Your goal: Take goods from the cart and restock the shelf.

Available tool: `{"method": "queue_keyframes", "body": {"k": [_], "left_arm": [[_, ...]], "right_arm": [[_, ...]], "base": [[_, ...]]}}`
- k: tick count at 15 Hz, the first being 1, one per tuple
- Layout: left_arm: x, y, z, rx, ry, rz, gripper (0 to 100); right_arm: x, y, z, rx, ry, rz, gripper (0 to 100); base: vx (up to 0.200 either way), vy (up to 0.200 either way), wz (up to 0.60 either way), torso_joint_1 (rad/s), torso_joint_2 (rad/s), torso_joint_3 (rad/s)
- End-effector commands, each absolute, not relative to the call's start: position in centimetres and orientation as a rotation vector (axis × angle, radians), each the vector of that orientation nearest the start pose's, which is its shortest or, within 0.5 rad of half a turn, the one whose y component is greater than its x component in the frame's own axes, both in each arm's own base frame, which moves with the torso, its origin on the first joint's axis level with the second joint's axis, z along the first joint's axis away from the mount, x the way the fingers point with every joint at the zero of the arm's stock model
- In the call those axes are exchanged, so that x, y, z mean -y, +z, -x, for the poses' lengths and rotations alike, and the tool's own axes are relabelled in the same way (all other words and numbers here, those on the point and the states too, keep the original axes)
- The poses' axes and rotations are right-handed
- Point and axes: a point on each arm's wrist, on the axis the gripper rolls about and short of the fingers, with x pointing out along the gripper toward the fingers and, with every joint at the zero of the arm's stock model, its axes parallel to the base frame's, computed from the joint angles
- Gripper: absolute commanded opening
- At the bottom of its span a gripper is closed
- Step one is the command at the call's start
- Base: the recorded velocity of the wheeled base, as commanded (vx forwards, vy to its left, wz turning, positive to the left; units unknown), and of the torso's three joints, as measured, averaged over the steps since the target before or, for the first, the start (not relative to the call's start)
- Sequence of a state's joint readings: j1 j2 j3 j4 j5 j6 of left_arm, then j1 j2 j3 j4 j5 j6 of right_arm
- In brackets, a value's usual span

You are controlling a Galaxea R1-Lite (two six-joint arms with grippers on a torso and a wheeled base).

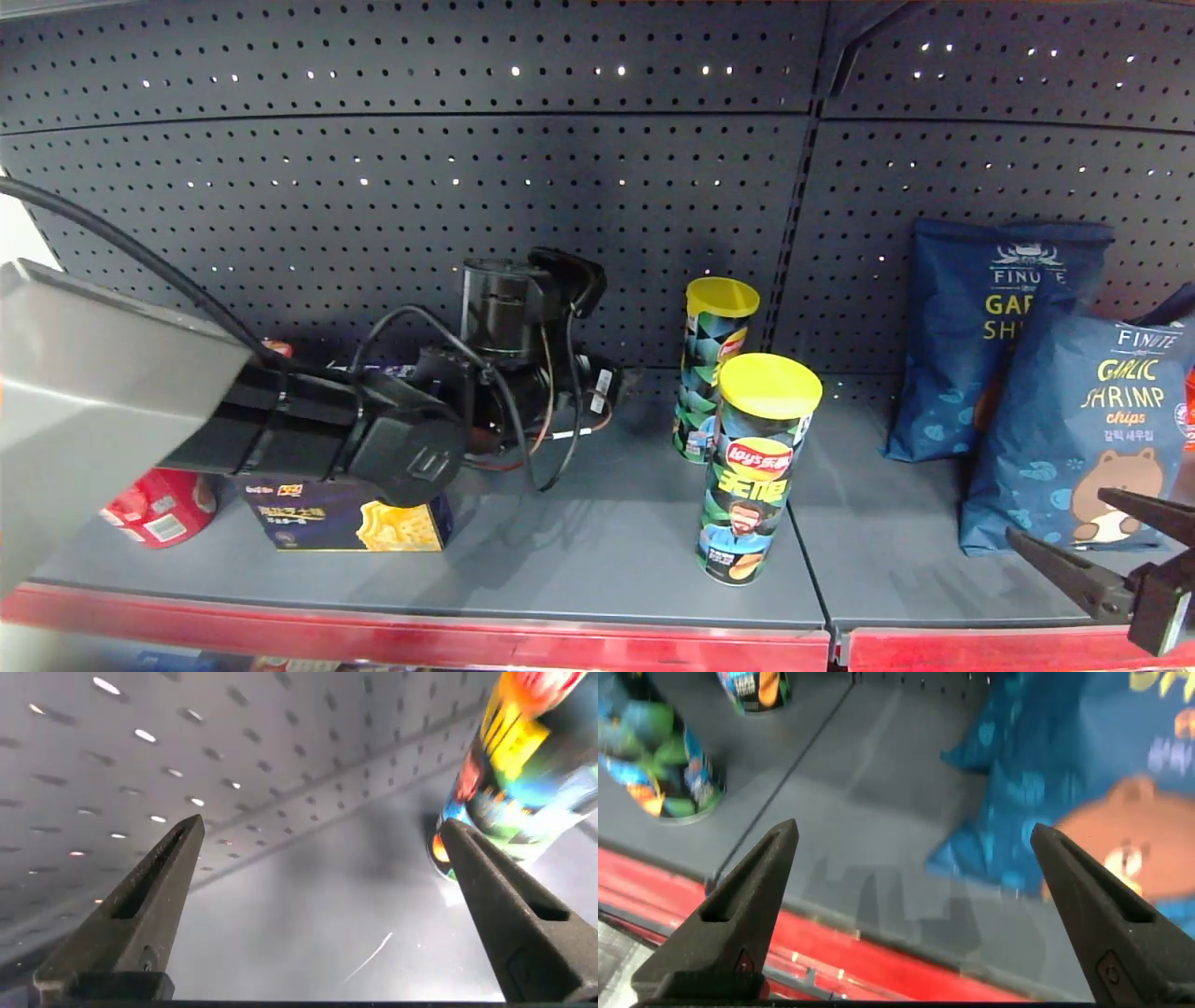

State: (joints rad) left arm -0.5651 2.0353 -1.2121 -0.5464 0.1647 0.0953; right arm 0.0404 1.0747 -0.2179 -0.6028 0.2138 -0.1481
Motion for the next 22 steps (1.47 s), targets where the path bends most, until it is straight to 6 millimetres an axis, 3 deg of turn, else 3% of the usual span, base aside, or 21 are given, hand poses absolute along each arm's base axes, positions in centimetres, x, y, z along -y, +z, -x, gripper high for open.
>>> {"method": "queue_keyframes", "body": {"k": [1, 4, 7, 9, 16, 22], "left_arm": [[19.6, 19.6, -32.2, -0.182, -0.398, -0.169, 100], [17.0, 21.0, -29.3, -0.171, -0.379, -0.163, 100], [15.1, 22.4, -27.7, -0.141, -0.352, -0.149, 100], [13.6, 23.2, -26.0, -0.119, -0.334, -0.139, 100], [8.7, 24.5, -21.5, -0.064, -0.244, -0.115, 100], [6.8, 24.2, -20.8, -0.068, -0.178, -0.109, 100]], "right_arm": [[-1.5, 15.8, -14.7, -0.267, 0.297, 0.126, 100], [-2.3, 15.9, -16.6, -0.295, 0.336, 0.131, 100], [-2.7, 15.8, -17.3, -0.31, 0.356, 0.133, 100], [-3.8, 14.9, -17.2, -0.354, 0.423, 0.142, 100], [-6.6, 12.9, -20.2, -0.468, 0.484, 0.179, 100], [-9.4, 13.0, -23.3, -0.459, 0.546, 0.192, 100]], "base": [[0.0, 0.0, 0.0, 0.0, 0.0, 0.0], [0.0, 0.0, 0.0, 0.0, 0.0, 0.0], [0.0, 0.0, 0.0, 0.0, 0.0, 0.0], [0.0, 0.0, 0.0, 0.0, 0.0, 0.0], [0.0, 0.0, 0.0, 0.0, 0.0, 0.0], [0.0, 0.0, 0.0, 0.0, 0.0, 0.0]]}}
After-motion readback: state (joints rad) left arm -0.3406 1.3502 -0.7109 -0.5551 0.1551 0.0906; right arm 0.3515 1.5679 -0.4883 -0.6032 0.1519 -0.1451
